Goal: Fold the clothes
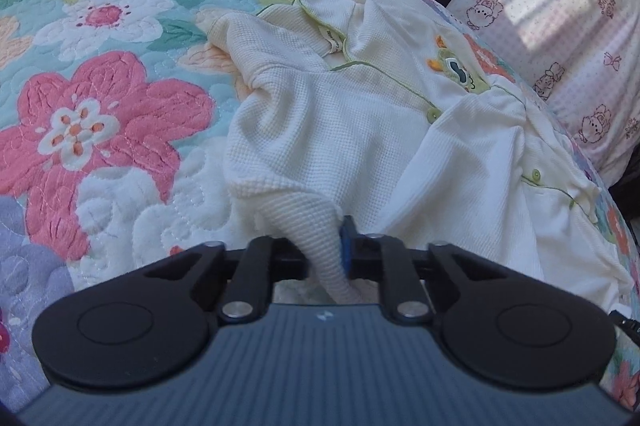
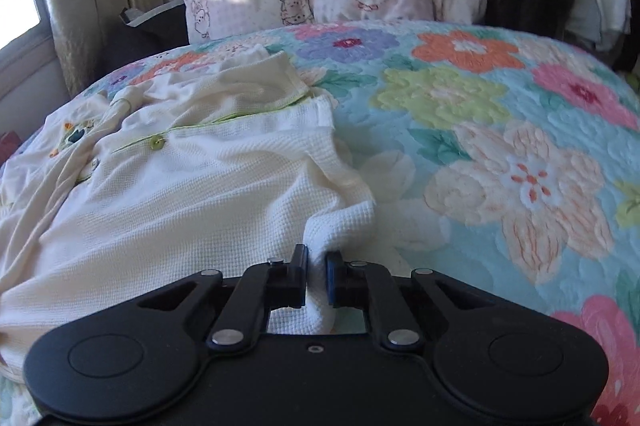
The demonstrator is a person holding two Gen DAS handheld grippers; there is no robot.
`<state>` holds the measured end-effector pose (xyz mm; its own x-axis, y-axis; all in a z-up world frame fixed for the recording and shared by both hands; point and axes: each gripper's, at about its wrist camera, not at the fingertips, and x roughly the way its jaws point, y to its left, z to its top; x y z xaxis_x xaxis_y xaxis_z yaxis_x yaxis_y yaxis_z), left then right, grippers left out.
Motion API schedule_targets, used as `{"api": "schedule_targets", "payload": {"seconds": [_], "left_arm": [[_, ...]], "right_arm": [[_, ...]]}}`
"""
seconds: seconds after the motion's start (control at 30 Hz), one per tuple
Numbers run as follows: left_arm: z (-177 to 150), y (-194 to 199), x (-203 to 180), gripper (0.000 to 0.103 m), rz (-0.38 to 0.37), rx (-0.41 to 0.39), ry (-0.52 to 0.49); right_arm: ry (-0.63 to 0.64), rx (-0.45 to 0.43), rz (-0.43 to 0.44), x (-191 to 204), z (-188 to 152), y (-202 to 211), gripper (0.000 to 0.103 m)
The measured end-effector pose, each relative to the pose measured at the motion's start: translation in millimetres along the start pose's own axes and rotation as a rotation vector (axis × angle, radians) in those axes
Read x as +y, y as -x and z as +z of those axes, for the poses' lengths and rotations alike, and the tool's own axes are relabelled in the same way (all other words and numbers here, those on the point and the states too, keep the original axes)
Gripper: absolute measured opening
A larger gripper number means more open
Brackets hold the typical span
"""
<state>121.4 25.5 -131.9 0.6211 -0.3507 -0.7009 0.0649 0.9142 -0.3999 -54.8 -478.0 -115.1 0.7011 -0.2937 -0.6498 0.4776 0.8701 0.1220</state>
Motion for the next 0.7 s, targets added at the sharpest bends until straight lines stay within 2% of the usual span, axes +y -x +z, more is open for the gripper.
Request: {"api": "schedule_targets", "payload": {"seconds": [0.23, 0.33, 0.4, 0.5, 0.7], "left_arm": [[-2.7, 35.9, -15.6, 0.007, -0.02, -0.089, -0.026], [-11.4, 41.9, -24.6, 0.007, -0.015, -0.075, -0.049], [-17.7, 37.6, -28.4, 0.007, 0.011, -0.052, -0.068], [-22.7, 26.9, -26.8, 0.007, 0.049, -0.025, -0.076], [-24.4, 21.5, -16.0, 0.007, 0.041, -0.008, -0.019]], "right_arm": [[0.101, -0.108, -0.067, 2.5, 21.5, 48.6, 0.004], [0.148, -0.129, -0.125, -0.5, 23.4, 64.6, 0.003], [0.165, -0.106, -0.171, -6.6, 18.7, 60.9, 0.002], [0.138, -0.066, -0.164, -16.3, 5.4, 48.0, 0.002], [0.078, -0.041, -0.169, -21.5, -20.3, 31.6, 0.002]]}}
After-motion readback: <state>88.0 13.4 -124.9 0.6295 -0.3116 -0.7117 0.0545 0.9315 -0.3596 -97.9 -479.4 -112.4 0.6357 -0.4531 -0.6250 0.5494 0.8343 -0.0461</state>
